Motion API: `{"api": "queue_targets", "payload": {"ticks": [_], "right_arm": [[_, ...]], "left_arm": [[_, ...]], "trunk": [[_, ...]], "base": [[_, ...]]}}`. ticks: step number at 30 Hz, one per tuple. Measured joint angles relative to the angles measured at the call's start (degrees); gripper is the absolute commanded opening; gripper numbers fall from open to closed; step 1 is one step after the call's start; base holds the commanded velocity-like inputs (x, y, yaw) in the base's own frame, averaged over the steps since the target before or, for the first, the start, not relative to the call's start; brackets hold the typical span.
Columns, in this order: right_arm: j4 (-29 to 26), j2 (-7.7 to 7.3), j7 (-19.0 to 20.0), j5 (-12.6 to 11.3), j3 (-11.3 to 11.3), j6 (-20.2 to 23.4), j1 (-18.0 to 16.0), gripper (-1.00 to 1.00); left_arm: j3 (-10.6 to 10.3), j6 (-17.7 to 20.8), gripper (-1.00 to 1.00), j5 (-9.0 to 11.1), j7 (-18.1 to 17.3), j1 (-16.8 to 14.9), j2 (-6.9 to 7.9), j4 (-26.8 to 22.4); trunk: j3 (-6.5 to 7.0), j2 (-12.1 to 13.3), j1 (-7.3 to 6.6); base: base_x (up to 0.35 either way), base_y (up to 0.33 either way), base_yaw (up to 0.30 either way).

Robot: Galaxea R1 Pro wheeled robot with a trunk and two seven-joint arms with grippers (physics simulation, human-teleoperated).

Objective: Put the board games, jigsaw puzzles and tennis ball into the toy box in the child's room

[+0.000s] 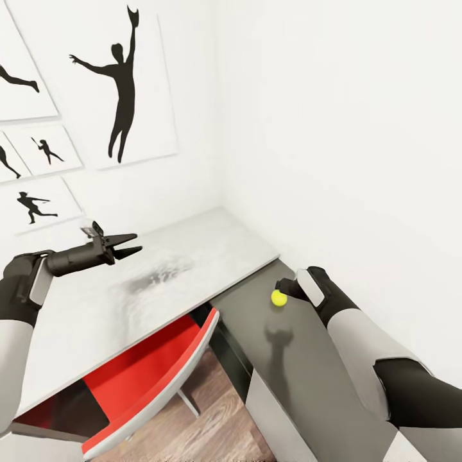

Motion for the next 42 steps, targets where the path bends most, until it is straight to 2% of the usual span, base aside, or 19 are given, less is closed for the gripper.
{"api": "queue_targets", "payload": {"ticks": [4, 18, 42], "right_arm": [[-0.1, 0.15, 0.0, 0.0, 0.0, -0.2, -0.1, 1.0], [-0.1, 0.91, 0.0, 0.1, 0.0, -0.3, -1.4, 1.0], [-0.1, 0.31, 0.0, 0.2, 0.1, -0.3, -1.6, 1.0]], "left_arm": [[0.6, 0.0, 1.0, 0.3, 0.0, 0.0, 0.77, 0.0], [0.8, 0.0, 1.0, 0.5, -0.2, 0.0, 1.7, 0.0], [0.9, 0.0, 1.0, 0.5, -0.2, 0.0, 1.84, 0.0]], "trunk": [[-0.37, 0.0, 0.0], [-1.69, 0.0, 0.0], [-3.93, 0.0, 0.0]], "base": [[0.0, 0.0, 0.0], [0.0, 0.014, 0.0], [0.0, 0.022, 0.0]]}}
